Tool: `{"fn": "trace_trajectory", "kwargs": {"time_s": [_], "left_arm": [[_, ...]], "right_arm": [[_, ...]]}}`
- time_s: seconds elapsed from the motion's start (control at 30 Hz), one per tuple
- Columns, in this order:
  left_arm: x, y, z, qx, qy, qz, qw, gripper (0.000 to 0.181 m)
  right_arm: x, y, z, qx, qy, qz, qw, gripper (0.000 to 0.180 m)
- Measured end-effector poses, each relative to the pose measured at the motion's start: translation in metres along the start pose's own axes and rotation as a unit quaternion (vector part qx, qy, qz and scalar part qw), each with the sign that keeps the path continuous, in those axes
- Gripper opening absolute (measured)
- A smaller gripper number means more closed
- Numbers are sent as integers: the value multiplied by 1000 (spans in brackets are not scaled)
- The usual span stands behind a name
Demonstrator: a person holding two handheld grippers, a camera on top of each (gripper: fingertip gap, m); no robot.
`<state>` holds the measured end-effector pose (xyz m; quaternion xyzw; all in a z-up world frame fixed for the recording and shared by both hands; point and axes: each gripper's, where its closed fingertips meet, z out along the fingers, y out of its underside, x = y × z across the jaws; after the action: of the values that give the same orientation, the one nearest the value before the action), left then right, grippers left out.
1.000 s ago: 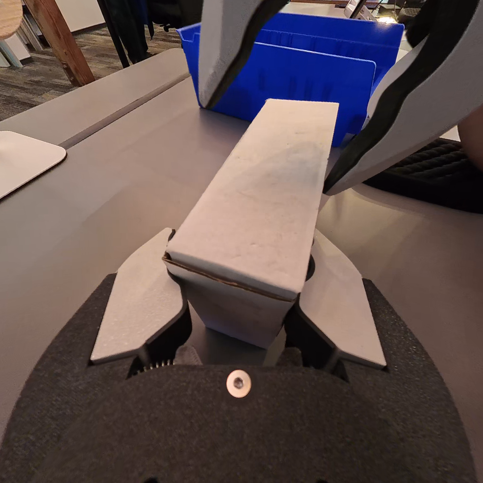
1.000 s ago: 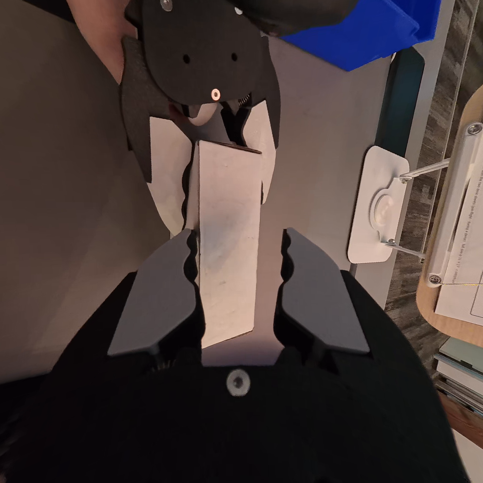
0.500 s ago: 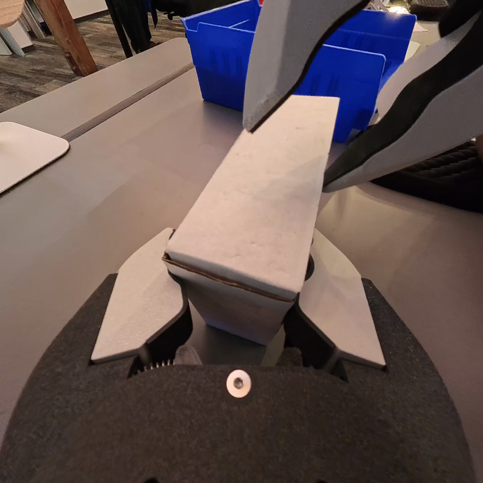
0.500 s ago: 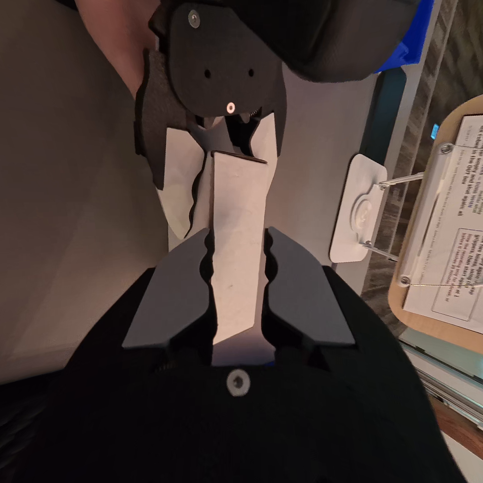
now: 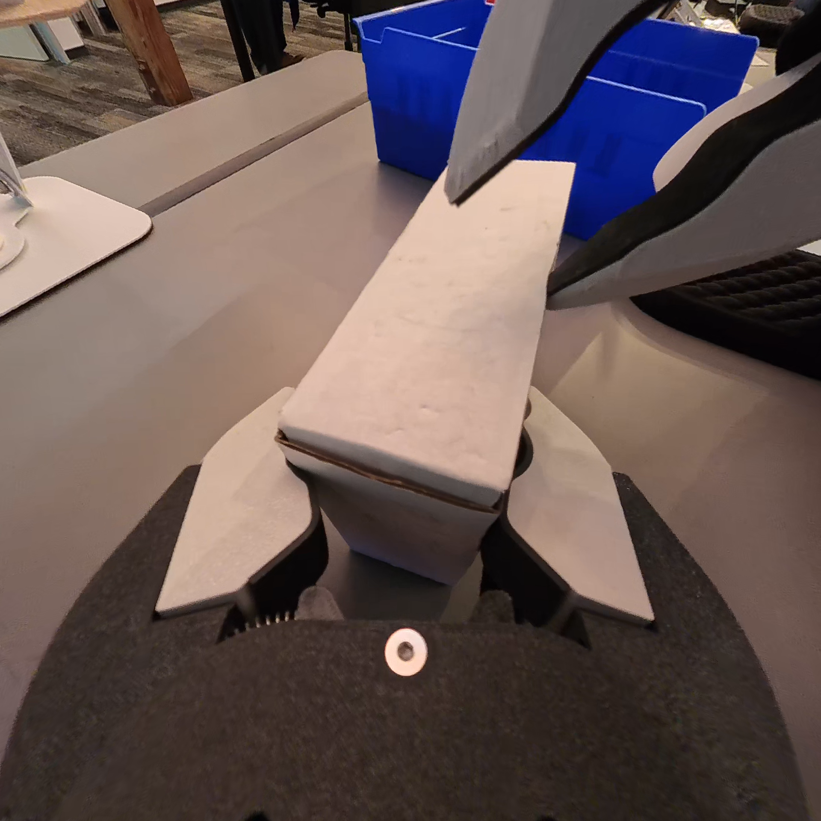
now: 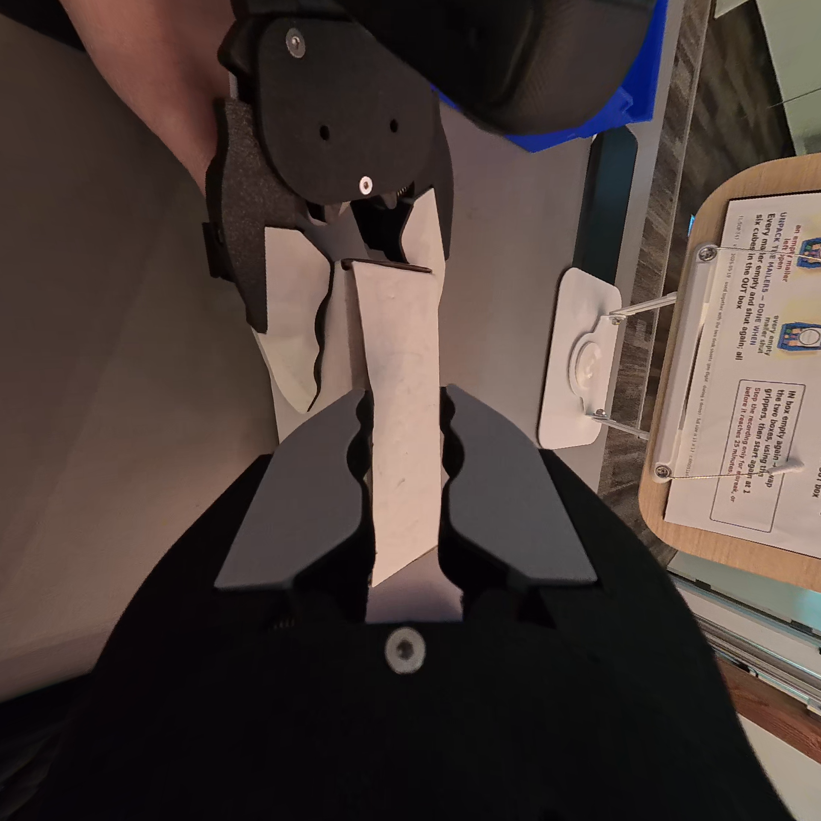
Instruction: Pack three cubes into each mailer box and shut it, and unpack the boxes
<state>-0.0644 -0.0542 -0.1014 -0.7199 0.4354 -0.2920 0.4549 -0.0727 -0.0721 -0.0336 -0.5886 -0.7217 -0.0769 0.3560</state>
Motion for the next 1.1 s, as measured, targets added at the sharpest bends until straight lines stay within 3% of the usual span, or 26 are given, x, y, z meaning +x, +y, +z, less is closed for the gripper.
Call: {"fn": "trace_trajectory", "kwargs": {"time_s": [0.57, 0.73, 1.0, 1.1], "left_arm": [[-9, 2, -3, -5, -20, -11, 1000, 89], [-12, 2, -4, -6, -29, -16, 999, 89], [-13, 2, -3, -7, -29, -14, 999, 88], [-10, 4, -2, -12, -34, 13, 999, 87]], "right_arm": [[-1, -11, 11, 41, 38, -45, 997, 24], [0, -12, 11, 47, 49, -57, 996, 10], [4, -12, 10, 51, 49, -44, 996, 11], [21, -15, 0, 66, 97, -34, 993, 2]]}}
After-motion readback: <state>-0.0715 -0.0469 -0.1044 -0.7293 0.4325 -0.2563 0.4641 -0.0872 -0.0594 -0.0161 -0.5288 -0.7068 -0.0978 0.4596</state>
